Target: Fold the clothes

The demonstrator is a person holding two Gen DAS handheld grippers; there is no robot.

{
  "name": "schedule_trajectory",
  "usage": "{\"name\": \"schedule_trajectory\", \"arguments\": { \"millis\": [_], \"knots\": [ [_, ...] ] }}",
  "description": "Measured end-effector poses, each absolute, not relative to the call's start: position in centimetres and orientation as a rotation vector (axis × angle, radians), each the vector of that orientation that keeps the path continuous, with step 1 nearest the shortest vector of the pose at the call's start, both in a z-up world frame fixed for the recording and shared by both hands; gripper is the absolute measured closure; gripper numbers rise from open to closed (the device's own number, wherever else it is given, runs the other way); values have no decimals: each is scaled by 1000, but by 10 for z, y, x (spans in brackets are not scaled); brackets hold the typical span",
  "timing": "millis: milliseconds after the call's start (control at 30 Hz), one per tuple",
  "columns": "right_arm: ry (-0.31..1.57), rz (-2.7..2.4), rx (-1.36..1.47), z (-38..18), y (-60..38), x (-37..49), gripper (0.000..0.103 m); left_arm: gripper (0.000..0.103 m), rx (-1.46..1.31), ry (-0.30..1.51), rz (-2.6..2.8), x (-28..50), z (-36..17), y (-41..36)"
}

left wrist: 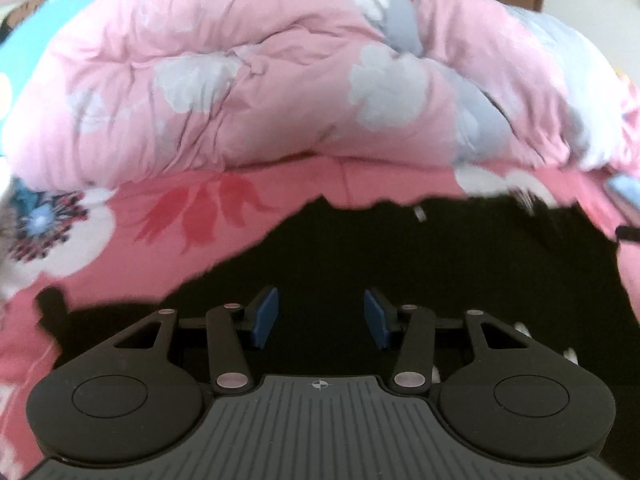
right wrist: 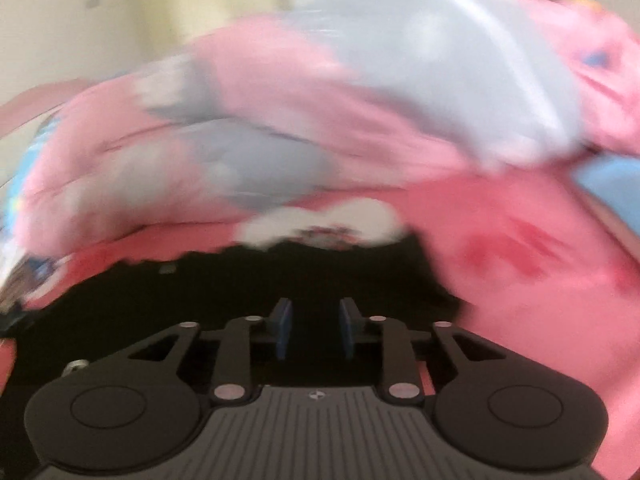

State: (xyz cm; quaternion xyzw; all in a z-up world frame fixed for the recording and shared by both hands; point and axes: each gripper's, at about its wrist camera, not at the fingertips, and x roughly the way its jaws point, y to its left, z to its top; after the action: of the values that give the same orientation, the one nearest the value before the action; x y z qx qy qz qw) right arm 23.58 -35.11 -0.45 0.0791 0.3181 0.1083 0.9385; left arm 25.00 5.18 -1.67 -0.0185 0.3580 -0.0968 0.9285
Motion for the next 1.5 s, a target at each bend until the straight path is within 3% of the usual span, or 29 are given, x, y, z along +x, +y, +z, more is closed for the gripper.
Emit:
{"name": "schedule_trajectory", "arguments": {
  "millis": [167,400,567,733,1033,1100,1167,1233,1500],
  "knots": [
    [648,347,124,-5,-305,299,71,52,-38,755,-194,310,-24,38],
    [829,390,95,-24,-260,392,69,54,-29,794,-180,358,-45,24],
    [919,384,27,-40,-248,422,68,69,18,782,-186,364,-52,19],
    [958,407,-26,-46,-237,429,68,92,55,758,-194,357,-53,16],
    [988,429,-84,-55,-218,431,68,100,132,645,-144,334,-48,10],
    [975,435,-93,-54,-218,427,75,100,134,598,-114,325,-45,11],
    [960,440,-111,-53,-218,422,93,100,141,559,-95,319,-43,10],
    [920,439,-136,-51,-215,416,98,100,155,525,-82,315,-42,8],
    [641,341,-98,-51,-214,395,99,100,256,474,-25,321,-59,-3]
  ]
}}
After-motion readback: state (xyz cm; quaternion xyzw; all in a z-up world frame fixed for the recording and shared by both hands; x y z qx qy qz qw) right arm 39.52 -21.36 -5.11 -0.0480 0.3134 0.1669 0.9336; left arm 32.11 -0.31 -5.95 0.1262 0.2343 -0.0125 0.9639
